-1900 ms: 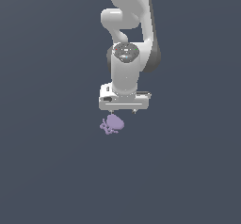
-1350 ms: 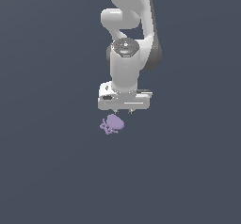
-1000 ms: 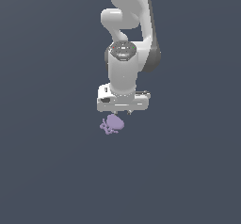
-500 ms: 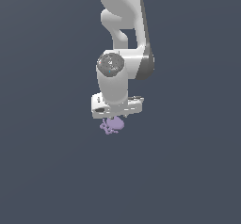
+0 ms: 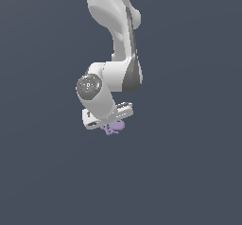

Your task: Pick up the object and move it to a goal position.

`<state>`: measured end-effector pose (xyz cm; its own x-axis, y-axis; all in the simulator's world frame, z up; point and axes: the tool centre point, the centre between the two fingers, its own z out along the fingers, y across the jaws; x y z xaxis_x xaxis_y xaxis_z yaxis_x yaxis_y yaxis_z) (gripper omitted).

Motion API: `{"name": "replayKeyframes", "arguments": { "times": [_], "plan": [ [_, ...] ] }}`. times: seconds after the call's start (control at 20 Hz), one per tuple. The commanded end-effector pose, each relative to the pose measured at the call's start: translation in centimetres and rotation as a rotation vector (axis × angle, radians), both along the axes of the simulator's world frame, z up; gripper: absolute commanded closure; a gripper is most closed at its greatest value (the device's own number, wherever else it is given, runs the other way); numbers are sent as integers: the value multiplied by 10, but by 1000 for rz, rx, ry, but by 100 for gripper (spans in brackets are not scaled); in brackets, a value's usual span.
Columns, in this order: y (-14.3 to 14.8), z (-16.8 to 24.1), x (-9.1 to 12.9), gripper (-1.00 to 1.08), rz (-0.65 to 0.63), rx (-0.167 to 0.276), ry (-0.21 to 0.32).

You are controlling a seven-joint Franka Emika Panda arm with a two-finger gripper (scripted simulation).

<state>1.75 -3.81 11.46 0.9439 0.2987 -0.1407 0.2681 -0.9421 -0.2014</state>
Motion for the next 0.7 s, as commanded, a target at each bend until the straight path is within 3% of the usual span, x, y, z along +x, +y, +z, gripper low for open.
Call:
{"name": "replayKeyframes", "arguments": {
  "times": [0.0, 0.65],
  "plan": [
    [-7, -7, 1, -20, 38, 41, 19],
    [-43, -42, 1, -20, 224, 291, 67]
  ]
}}
